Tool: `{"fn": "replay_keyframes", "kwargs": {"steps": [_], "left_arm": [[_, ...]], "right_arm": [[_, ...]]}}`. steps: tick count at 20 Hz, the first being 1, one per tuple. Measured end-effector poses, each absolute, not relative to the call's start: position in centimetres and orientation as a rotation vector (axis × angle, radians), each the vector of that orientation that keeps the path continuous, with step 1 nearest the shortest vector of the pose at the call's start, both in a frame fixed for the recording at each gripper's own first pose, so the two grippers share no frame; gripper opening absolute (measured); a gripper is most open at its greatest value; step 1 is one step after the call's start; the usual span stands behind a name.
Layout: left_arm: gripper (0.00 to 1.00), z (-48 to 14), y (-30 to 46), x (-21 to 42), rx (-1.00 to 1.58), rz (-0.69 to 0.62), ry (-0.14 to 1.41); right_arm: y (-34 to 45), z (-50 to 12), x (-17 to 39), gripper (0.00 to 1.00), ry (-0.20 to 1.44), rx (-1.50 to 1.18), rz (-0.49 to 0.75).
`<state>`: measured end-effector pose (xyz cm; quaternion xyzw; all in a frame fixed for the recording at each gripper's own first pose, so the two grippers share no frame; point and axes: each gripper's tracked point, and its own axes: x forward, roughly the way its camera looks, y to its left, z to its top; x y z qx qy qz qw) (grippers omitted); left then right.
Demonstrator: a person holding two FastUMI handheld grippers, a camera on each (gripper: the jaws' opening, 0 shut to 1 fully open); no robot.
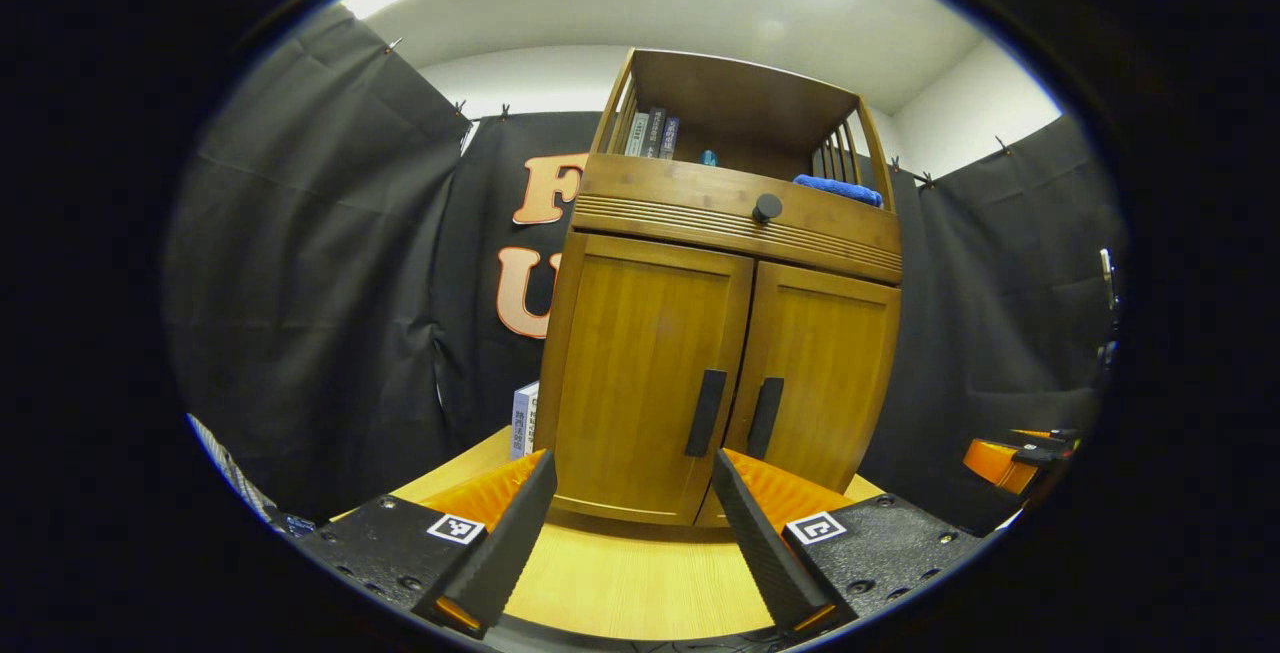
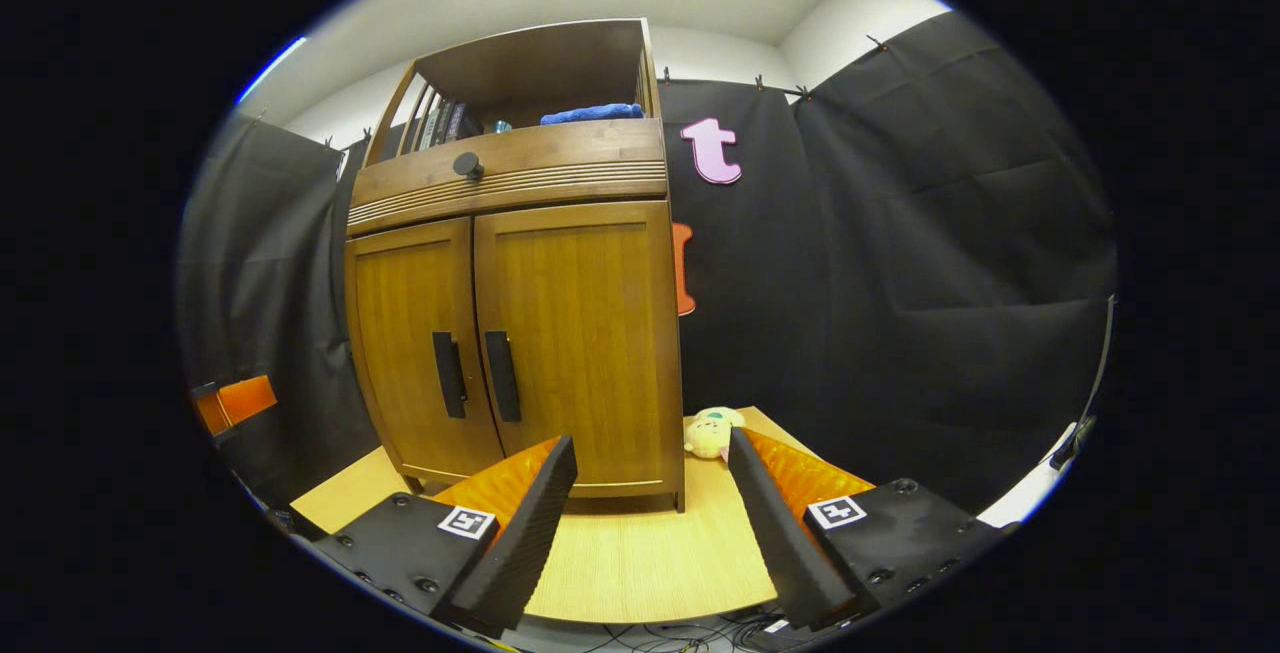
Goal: Open the right door of the double-door shoe cabinet with the right hand, and open the left door with the left hand.
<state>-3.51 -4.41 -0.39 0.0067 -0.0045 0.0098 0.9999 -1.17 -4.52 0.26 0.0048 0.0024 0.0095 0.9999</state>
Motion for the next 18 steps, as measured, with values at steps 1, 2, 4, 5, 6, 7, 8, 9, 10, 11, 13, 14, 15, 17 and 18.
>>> {"fn": "replay_keyframes", "kwargs": {"steps": [1,2,4,5,6,7,8,9,10,11,13,14,15,17,18], "left_arm": [[0.92,-0.4,-4.4,-3.6,0.014,0.024,-0.007],[0.92,-0.4,-4.3,-3.5,0.011,0.030,-0.003],[0.92,-0.3,-4.2,-3.4,0.009,0.036,-0.004],[0.92,-0.3,-4.2,-3.3,0.013,0.031,-0.005],[0.92,-0.4,-4.2,-3.0,0.020,0.023,0.001],[0.95,-0.6,-4.3,-2.8,0.027,0.011,0.007],[0.95,-0.7,-4.3,-2.8,0.033,0.001,0.010],[0.92,-0.6,-4.1,-2.6,0.037,-0.004,0.010],[0.92,-0.6,-3.7,-2.5,0.038,-0.002,0.008],[0.92,-0.5,-3.3,-2.4,0.034,0.004,0.009],[0.92,-0.7,-2.6,-2.1,0.019,0.007,0.015],[0.95,-0.8,-2.1,-1.8,0.015,0.007,0.017],[0.95,-0.7,-1.6,-1.7,0.013,0.011,0.016],[0.95,-0.5,-0.2,-1.6,0.011,0.032,0.010],[0.92,-0.6,0.3,-1.5,0.012,0.039,0.010]], "right_arm": [[-4.8,0.3,-1.3,0.95,0.005,0.014,0.018],[-4.9,0.5,-1.4,0.93,0.004,0.015,0.018],[-5.1,0.5,-1.5,0.89,0.001,0.013,0.017],[-5.3,0.6,-1.5,0.89,-0.001,0.016,0.011],[-5.3,0.5,-1.4,0.89,-0.002,0.023,0.002],[-5.3,0.5,-1.5,1.00,-0.001,0.031,-0.009],[-5.3,0.4,-1.6,1.00,-0.004,0.035,-0.017],[-5.1,0.4,-1.6,1.00,-0.007,0.036,-0.024],[-4.8,0.5,-1.5,0.89,-0.008,0.031,-0.026],[-4.4,0.5,-1.2,0.89,-0.002,0.024,-0.024],[-3.2,0.4,-0.6,0.98,0.007,0.014,-0.002],[-2.5,0.4,-0.2,0.89,0.007,0.010,0.006],[-1.9,0.5,0.2,0.98,0.008,0.007,0.011],[-0.4,0.1,0.9,0.98,0.015,0.011,0.029],[0.4,-0.2,1.3,0.98,0.023,0.014,0.038]]}}
